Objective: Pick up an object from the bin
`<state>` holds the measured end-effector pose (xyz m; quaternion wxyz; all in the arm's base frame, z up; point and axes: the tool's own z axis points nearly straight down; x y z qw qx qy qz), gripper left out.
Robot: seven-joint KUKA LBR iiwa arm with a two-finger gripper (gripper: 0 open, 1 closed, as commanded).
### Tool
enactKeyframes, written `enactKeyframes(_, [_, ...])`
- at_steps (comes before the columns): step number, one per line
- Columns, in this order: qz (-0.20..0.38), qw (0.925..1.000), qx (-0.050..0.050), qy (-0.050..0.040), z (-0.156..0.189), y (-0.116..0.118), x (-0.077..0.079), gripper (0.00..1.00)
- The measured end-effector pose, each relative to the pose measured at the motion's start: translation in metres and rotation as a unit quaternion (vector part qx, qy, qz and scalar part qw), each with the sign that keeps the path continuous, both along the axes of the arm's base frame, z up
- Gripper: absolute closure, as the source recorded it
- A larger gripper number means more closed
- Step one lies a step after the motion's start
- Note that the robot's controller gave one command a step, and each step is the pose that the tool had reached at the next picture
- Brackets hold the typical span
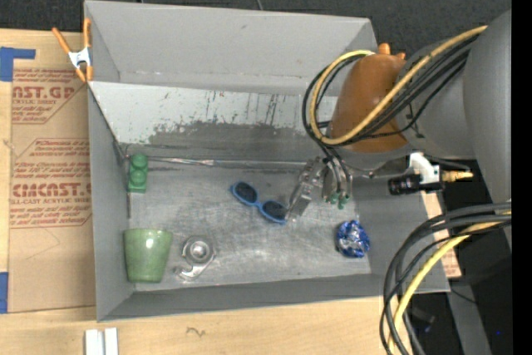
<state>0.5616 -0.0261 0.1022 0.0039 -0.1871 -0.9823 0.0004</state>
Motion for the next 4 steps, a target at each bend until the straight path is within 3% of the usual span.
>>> enactKeyframes(1, [0.0, 1.0, -0.001, -0.0042, 0.005, -0.001, 0.003, 0.0])
enactKeyframes(2, [0.101, 0.9949, -0.001, -0.0077, -0.031, 0.035, 0.001, 0.0])
enactKeyframes(3, [0.1, 0.9949, -0.001, -0.0087, -0.03, 0.035, 0.001, 1.0])
enactKeyframes(4, [0.204, 0.979, -0.001, -0.009, 0.135, 0.028, -0.005, 1.0])
